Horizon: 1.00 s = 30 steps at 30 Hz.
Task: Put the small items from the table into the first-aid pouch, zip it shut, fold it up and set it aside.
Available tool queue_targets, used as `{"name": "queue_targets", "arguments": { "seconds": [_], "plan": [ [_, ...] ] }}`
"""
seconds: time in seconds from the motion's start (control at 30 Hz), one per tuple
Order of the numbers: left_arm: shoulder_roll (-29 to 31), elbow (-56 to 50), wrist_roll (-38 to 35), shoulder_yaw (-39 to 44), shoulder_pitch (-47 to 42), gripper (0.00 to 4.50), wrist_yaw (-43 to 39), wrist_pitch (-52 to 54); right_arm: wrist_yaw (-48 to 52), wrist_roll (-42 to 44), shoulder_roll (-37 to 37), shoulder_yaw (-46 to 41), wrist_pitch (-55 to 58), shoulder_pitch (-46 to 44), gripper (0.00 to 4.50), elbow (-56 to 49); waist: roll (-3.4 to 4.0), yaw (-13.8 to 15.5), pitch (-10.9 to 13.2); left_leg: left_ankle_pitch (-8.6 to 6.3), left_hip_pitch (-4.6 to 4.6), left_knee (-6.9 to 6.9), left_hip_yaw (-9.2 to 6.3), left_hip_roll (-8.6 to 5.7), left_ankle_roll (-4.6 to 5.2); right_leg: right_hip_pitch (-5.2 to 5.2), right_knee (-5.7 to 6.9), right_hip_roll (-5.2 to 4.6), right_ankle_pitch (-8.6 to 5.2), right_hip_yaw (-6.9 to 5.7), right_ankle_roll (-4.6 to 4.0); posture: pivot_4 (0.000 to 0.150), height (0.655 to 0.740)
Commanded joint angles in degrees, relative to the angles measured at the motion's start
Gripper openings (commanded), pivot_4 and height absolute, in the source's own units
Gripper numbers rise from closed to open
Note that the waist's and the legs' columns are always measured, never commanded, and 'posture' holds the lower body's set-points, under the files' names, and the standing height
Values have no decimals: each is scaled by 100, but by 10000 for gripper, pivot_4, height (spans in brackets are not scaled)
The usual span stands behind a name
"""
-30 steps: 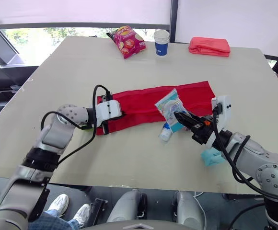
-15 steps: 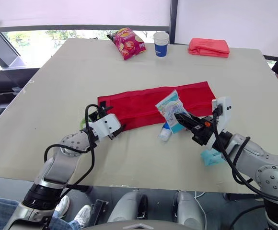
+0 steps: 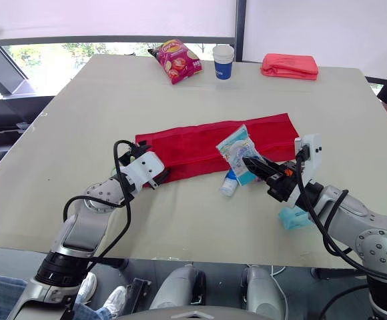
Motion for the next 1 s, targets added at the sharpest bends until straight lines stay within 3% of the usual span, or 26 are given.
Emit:
{"name": "queue_targets", "arguments": {
  "seconds": [0.03, 0.1, 0.17, 0.33, 0.37, 0.63, 0.87, 1.0],
  "plan": [
    [127, 170, 47, 171, -26, 39072, 80, 202, 22, -10, 20, -98, -122, -43, 727, -203, 0, -3, 0, 0, 1, 0, 2, 1, 0, 0, 0, 0, 0, 1, 0, 1500, 7400],
    [148, 191, 43, 189, -39, 35315, 86, 264, 23, -22, 27, -92, -122, -44, 727, -205, 0, -3, 0, 0, 3, -2, 6, 1, 0, 0, 0, 0, 0, 4, 0, 1500, 7400],
    [169, 206, 11, 172, -35, 27798, 21, 338, 24, -31, 33, -93, -124, -42, 727, -206, 0, -5, 0, 0, 4, -2, 8, 2, 0, -1, 0, 0, -4, 7, -7, 1500, 7400],
    [231, 300, -60, 112, -55, 3408, -100, 419, 20, -55, 59, -85, -127, -57, 727, -203, 0, -7, 0, -1, 5, -2, 13, 9, -1, -2, 0, -2, -11, 11, -19, 1500, 7400],
    [243, 320, -78, 107, -72, 613, -110, 380, 23, -66, 69, -77, -126, -62, 727, -199, 0, -7, 0, -1, 5, -2, 14, 9, -1, -3, 0, -2, -11, 13, -20, 1500, 7400],
    [198, 31, -616, -37, -214, 613, -637, 28, 14, -111, 162, 40, -62, -125, 727, -192, 0, 14, 2, -1, 2, -3, 14, 8, -1, -3, -2, -25, -11, 12, -24, 1500, 7400],
    [-269, -984, -1187, -240, -321, 613, -1036, 695, -583, 132, 426, 633, 255, 34, 727, -149, -2, 10, 2, -3, -20, -1, -2, -2, 2, -3, -19, -36, -5, 11, -32, 1500, 7400],
    [-234, -1347, -1214, -352, -293, 613, -1053, 1021, -1085, 249, 659, 1011, 411, 86, 727, -101, -1, -4, 3, -3, -17, -2, -4, 0, 2, -4, -17, -17, -5, 12, -26, 1500, 7400]
  ]
}}
